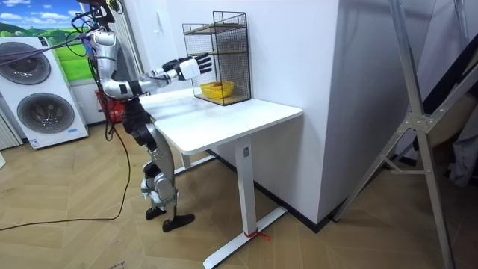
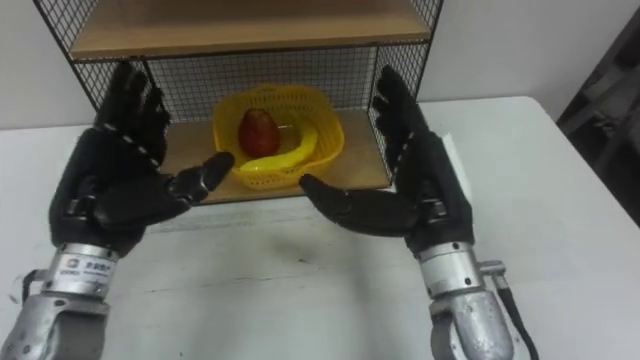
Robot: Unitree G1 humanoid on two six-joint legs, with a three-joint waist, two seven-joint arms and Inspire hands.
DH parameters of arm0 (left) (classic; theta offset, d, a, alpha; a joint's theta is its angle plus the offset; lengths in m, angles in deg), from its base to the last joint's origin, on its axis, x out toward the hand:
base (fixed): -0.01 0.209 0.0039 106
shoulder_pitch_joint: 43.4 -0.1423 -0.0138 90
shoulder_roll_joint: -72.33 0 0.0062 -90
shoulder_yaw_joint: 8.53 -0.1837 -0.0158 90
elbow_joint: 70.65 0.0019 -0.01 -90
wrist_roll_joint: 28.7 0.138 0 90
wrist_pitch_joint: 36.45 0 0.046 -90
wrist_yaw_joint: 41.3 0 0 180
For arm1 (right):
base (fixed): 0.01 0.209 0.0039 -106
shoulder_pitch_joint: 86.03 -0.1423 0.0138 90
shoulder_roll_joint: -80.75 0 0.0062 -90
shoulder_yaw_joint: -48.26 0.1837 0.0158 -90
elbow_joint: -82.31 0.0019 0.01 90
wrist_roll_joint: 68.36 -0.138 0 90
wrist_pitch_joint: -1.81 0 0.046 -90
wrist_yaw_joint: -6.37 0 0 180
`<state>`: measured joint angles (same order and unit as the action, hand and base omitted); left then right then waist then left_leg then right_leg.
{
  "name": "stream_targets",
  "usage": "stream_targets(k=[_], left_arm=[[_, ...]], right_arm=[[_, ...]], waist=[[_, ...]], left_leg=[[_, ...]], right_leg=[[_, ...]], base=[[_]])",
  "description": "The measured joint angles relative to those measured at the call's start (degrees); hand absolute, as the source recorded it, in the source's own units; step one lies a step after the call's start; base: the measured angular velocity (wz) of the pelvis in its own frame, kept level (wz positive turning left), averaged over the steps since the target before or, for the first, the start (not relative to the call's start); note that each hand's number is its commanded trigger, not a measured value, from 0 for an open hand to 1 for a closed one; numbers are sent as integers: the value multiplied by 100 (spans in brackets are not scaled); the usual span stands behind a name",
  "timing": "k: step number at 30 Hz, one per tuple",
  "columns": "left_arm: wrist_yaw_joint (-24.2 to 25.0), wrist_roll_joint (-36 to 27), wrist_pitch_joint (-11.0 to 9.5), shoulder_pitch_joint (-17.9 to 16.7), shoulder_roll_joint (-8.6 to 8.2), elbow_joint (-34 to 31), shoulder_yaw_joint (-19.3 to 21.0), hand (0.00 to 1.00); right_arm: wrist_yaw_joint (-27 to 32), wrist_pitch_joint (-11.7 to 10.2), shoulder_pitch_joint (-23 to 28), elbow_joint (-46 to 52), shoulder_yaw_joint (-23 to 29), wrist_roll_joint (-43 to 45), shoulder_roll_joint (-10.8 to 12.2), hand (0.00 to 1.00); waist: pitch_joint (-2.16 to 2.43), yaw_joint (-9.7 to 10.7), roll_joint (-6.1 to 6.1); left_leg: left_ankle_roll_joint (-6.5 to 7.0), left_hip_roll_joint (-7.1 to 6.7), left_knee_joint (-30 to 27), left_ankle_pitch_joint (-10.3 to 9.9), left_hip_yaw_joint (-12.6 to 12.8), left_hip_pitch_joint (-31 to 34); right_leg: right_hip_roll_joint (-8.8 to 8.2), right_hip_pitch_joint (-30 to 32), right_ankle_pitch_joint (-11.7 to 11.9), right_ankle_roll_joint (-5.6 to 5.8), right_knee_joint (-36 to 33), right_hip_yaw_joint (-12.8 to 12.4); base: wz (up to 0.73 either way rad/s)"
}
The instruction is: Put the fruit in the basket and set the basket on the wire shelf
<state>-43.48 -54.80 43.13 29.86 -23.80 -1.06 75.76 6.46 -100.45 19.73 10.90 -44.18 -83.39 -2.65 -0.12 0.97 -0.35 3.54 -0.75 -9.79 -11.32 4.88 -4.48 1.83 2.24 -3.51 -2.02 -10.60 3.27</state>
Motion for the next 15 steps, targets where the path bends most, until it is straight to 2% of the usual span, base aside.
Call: stream_targets(k=[3, 6, 7, 9, 10, 11, 12, 13, 14, 15], left_arm=[[-326, 957, 1, -65, 11, -13, 350, 0], [-688, 1610, 9, -126, 89, -18, 712, 0], [-960, 1877, 9, -153, 236, -32, 913, 0], [-1290, 2262, 9, -164, 453, -85, 1308, 0], [-1476, 2441, 6, -200, 562, -356, 1692, 0], [-1843, 2441, -140, -167, 631, -862, 2217, 0], [-2151, 2392, -330, -121, 727, -1087, 2523, 0], [-2834, 2139, -866, -43, 985, -1381, 3226, 0], [-3352, 2114, -1324, 3, 1207, -1488, 3974, 0], [-3567, 2119, -1495, -13, 1282, -1486, 4303, 0]], right_arm=[[713, -448, 128, 335, 795, 287, -26, 0], [1382, -727, 136, 491, 1370, 704, -41, 0], [1772, -884, 137, 540, 1610, 924, -128, 0], [2316, -1024, 130, 706, 1953, 1194, -300, 0], [2636, -1135, 126, 782, 2283, 1363, -428, 0], [2932, -1214, 94, 792, 2706, 1443, -639, 0], [3117, -1223, 64, 792, 2906, 1430, -798, 0], [3488, -1244, 43, 783, 3284, 1381, -1113, 0], [3846, -1270, 35, 744, 3641, 1486, -1267, 0], [4021, -1280, 33, 726, 3815, 1558, -1298, 0]], waist=[[-17, -32, 36], [-16, -129, 77], [-10, -201, 96], [-8, -327, 130], [-3, -388, 131], [2, -466, 126], [5, -470, 135], [13, -439, 170], [44, -431, 212], [50, -424, 221]], left_leg=[[-13, 11, -5, -9, 16, 21], [-35, 41, -33, -18, 78, 82], [-56, 65, -74, -33, 123, 123], [-90, 101, -117, -61, 147, 231], [-104, 123, -135, -67, 136, 296], [-114, 128, -158, -66, 112, 349], [-120, 130, -168, -63, 98, 381], [-126, 127, -179, -56, 38, 394], [-130, 116, -168, -47, -16, 386], [-129, 108, -157, -34, -32, 373]], right_leg=[[27, 25, 26, -30, 8, -24], [50, 106, 75, -62, -2, -35], [73, 154, 87, -78, 0, -55], [118, 239, 100, -103, 1, -117], [131, 304, 100, -121, -1, -121], [123, 367, 93, -136, -9, -115], [109, 387, 92, -139, -9, -76], [77, 392, 81, -152, -7, 20], [59, 378, 52, -154, -15, 57], [49, 368, 39, -150, -23, 70]], base=[[-7], [-16], [-23], [-13], [3], [9], [21], [29], [28], [25]])
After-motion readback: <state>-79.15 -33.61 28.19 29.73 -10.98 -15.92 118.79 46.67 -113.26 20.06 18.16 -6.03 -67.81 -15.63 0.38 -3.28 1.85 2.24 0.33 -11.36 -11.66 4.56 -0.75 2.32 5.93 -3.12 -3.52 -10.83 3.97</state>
